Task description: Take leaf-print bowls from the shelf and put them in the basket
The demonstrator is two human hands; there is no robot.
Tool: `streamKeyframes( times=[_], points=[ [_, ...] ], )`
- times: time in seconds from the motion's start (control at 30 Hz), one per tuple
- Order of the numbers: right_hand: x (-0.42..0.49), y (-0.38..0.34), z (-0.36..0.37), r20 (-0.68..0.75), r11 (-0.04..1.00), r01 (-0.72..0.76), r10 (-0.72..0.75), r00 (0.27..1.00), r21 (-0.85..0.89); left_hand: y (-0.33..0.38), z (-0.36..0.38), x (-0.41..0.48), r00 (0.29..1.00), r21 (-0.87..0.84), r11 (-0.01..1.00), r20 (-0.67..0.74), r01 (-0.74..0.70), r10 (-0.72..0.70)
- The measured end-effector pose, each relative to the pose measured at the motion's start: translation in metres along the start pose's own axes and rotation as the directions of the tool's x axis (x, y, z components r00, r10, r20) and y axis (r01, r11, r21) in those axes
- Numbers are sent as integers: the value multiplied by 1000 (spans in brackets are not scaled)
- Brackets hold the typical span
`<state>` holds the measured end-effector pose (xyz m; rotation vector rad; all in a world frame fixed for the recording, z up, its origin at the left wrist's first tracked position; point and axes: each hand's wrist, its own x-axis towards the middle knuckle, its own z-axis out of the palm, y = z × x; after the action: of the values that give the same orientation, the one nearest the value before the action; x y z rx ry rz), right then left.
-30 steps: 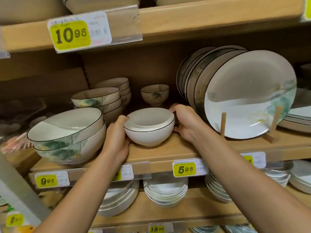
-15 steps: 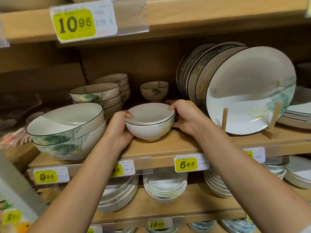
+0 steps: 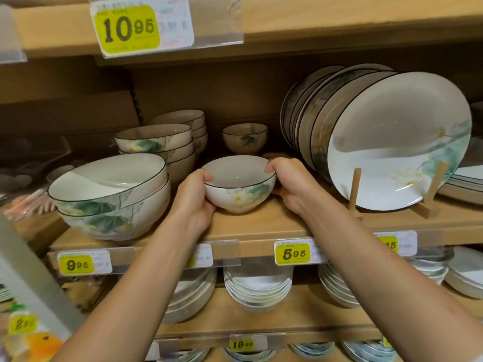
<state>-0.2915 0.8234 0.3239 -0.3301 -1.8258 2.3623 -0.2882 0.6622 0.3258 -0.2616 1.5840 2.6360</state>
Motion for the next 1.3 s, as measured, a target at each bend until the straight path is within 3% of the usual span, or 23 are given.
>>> streamKeyframes(
  times=[0.1,0.2,0.27,0.37,0.63,0.83,1.0,1.3],
  points=[
    [0,2,2,29,999,-19,18,999,32,-3,-3,-1,999,32,999,-23,-39,40],
    [-1,3,2,68,999,-25,23,997,25,-18,-6,-7,984,191,969,-59,-154,168],
    [-6,4,-1,86,1000,-6,4,996,27,-18,-3,-2,984,230,960,-40,-158,171],
    [-14,14,-6,73,1000,28,-28,997,3,-11,0,3,993,143,983,-21,-113,117],
    [-13,22,2,37,995,97,-97,995,-10,-19,11,-7,978,65,980,98,-189,182],
    [33,-35,32,-90,978,165,-154,984,128,31,63,38,989,-61,987,-13,-147,146],
    [87,-57,59,-156,965,237,-219,963,110,38,88,78,960,-76,967,121,-245,253],
    [138,-50,72,-257,913,400,-371,892,72,32,106,148,939,-123,952,169,-282,300]
  ],
)
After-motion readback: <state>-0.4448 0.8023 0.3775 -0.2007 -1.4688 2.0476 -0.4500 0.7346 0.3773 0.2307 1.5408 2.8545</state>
